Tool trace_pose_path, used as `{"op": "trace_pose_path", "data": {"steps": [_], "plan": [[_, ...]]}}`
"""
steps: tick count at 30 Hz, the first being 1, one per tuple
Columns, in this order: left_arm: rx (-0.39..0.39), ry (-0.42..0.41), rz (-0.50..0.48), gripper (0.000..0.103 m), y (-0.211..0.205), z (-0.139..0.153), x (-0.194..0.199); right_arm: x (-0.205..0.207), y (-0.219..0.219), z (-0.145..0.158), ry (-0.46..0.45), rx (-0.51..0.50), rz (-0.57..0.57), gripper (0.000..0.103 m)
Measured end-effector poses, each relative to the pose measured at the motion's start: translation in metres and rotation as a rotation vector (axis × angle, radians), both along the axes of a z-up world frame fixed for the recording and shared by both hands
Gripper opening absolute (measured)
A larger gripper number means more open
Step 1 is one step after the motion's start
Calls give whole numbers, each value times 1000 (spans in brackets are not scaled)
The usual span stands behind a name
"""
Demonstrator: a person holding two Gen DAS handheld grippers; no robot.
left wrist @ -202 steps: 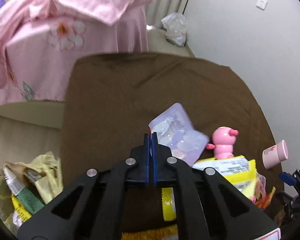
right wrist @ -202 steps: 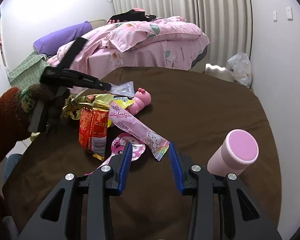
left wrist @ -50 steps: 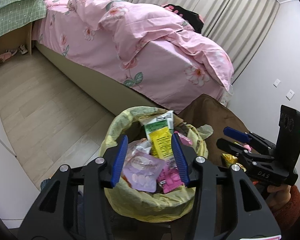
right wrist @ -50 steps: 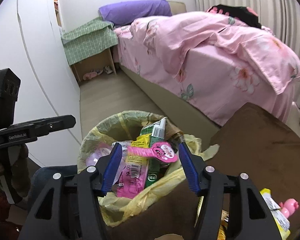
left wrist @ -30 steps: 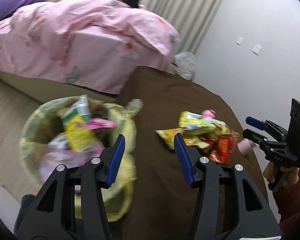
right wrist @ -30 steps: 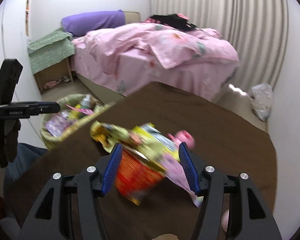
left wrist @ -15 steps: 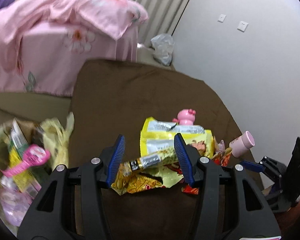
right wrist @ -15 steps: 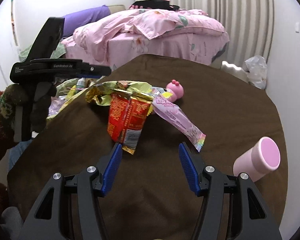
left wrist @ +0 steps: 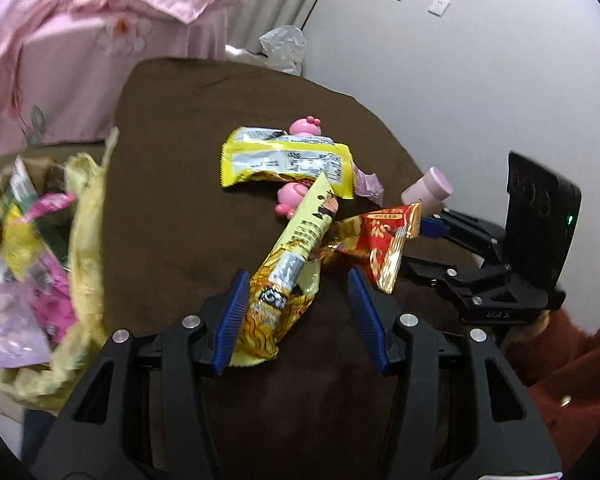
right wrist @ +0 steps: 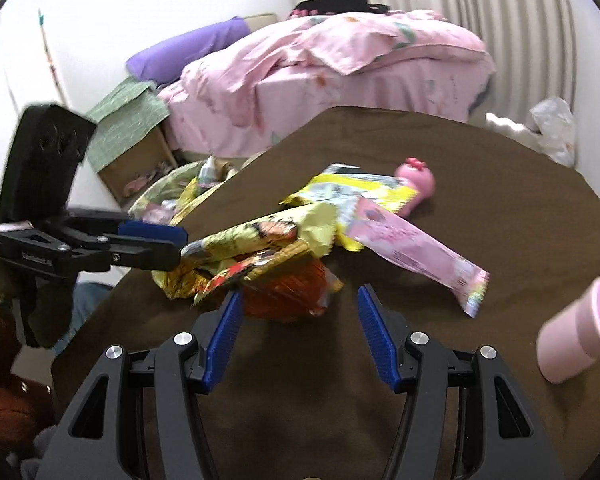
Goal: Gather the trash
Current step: 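Move both tools back over the table toward the snack wrappers, then grasp the long green cartoon snack bag with the left tool while the right tool grasps the red wrappers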
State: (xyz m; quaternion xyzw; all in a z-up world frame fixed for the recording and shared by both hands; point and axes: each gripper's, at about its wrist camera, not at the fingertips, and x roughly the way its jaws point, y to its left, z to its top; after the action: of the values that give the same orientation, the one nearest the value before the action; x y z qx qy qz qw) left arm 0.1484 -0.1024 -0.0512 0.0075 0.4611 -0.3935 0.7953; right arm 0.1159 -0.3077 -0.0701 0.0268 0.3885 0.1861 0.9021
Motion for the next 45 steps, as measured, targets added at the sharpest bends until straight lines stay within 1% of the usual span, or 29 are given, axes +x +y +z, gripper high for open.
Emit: {"op": "trace_pose_path", "data": {"steps": [2,4,5,6,7,9,14,15,16,17,18,19,23,25,29,30,31,33,35,36,37,39,41,43,45], "plan": [[44,-43,14,49,0,3,-3,3,6,-2,0,-4,14,50],[66,-63,21,49,-2,4,-3,5,6,-3,0,18,14,46],[72,-70,19,49,-4,5,-3,7,3,-2,-3,45,12,42],[80,-81,19,49,-6,5,-4,8,-1,-1,-2,74,9,29],[90,-94,22,49,-7,5,-4,9,-5,1,3,94,5,24],[109,-115,29,49,-11,5,-4,9,-16,5,6,122,-17,21],[113,-125,41,49,-20,5,3,4,-49,12,2,57,-143,21],[114,-125,49,49,-22,5,7,2,-54,12,4,40,-163,22],[118,-121,66,49,-23,3,12,-1,-59,12,2,16,-187,28],[121,-116,76,49,-24,2,15,-5,-64,11,-1,-6,-213,32],[124,-111,83,49,-25,0,17,-9,-69,10,-5,-13,-230,38],[126,-103,87,49,-27,-2,20,-11,-73,8,-7,-9,-235,39],[131,-85,52,49,-36,-9,18,-14,-81,-2,14,10,-230,40],[141,-83,19,49,-42,-10,14,-12,-79,-6,15,-23,-227,40],[175,-113,-75,49,-56,-8,1,-5,-73,-4,-24,-56,-215,40],[190,-123,-96,49,-58,-8,-2,-1,-72,-3,-33,-61,-205,40],[221,-142,-117,49,-61,-8,-5,5,-71,-3,-39,-70,-198,40],[254,-161,-105,49,-61,-9,-5,15,-71,-5,-28,-71,-201,40],[252,-131,-64,49,-53,-11,-1,28,-74,-12,13,-43,-212,40],[236,-106,-49,49,-48,-11,0,32,-76,-15,29,-25,-220,40],[210,-61,-33,49,-41,-13,2,36,-77,-19,46,-11,-232,40],[188,-5,-28,49,-35,-17,1,37,-79,-24,65,13,-262,40],[174,70,-61,49,-32,-21,-4,33,-80,-24,78,33,-254,40],[158,90,-124,49,-36,-18,-15,26,-79,-21,77,26,-230,21],[157,60,-156,49,-41,-12,-22,15,-79,-18,70,1,-212,17]]}}
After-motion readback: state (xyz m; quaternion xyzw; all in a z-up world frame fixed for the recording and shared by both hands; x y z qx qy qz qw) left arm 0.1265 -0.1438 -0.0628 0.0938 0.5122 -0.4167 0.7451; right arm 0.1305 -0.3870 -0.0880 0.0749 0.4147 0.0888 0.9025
